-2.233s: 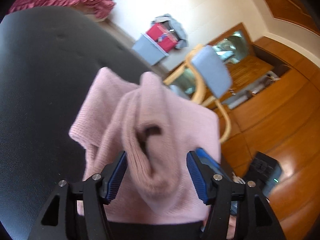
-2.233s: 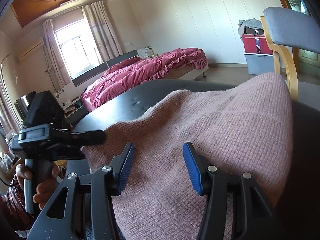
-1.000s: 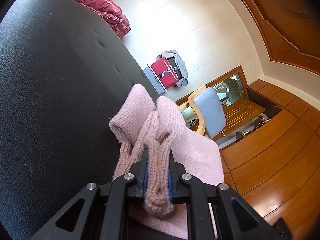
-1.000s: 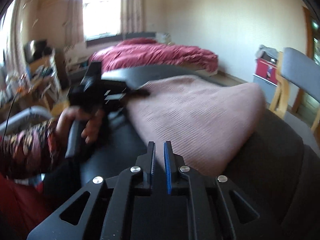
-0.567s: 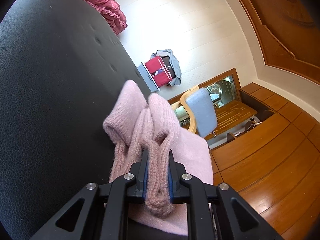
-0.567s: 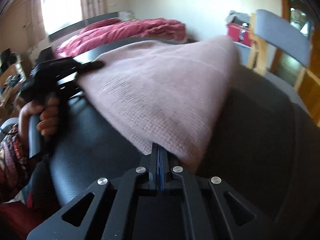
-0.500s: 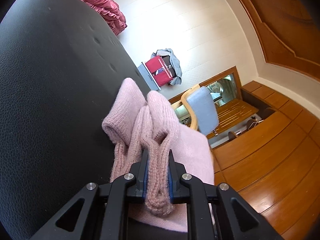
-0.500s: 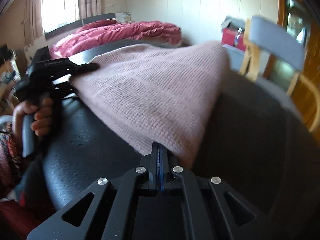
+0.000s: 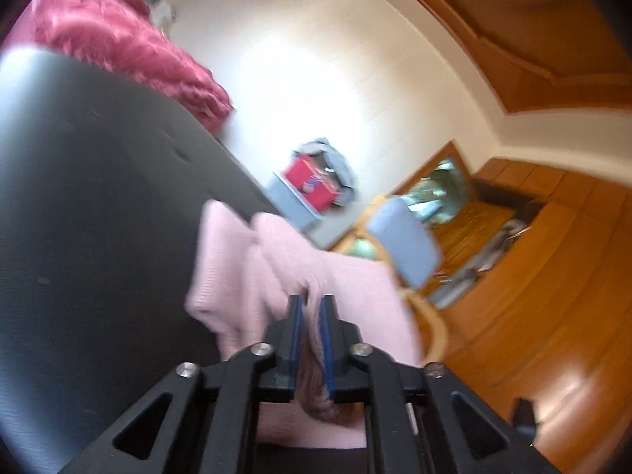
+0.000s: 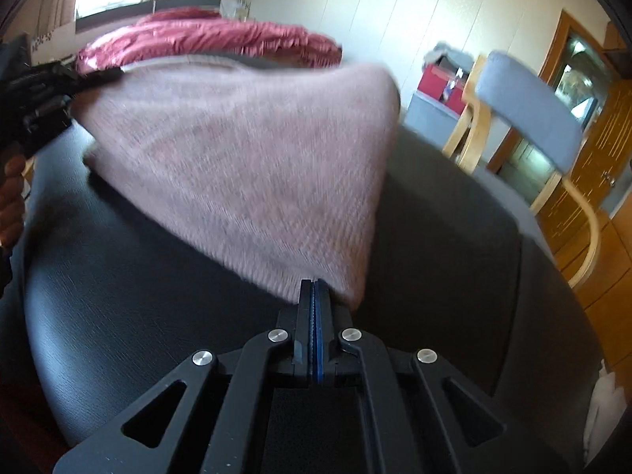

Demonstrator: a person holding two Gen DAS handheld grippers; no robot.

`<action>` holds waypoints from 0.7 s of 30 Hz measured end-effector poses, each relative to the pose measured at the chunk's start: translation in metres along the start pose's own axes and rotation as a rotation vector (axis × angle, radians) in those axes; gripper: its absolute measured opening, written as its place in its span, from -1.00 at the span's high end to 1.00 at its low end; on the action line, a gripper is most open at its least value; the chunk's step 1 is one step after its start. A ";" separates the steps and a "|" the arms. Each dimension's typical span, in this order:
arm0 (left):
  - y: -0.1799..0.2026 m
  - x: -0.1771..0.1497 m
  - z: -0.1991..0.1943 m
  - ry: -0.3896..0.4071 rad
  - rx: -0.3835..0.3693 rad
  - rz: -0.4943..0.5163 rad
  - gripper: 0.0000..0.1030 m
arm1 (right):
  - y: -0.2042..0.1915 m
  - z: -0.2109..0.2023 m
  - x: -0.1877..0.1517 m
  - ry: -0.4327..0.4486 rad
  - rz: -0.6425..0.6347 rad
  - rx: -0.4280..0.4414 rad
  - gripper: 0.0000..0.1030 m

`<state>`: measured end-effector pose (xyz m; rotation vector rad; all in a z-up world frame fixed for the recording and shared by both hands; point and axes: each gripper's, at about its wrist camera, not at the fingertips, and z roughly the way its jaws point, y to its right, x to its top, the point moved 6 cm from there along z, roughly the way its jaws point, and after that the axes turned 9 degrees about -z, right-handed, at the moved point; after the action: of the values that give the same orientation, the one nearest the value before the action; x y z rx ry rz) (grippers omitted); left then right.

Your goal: Fold clothes

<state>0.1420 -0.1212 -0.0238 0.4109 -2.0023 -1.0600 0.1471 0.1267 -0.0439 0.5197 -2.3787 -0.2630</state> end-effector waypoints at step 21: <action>0.018 0.044 0.080 -0.309 0.115 -0.112 0.33 | 0.068 0.010 0.126 0.310 0.159 0.156 0.91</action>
<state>0.0539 -0.0940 -0.0120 0.4458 -2.3447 -1.1363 0.0331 0.1332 0.0433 0.4065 -2.1315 0.0723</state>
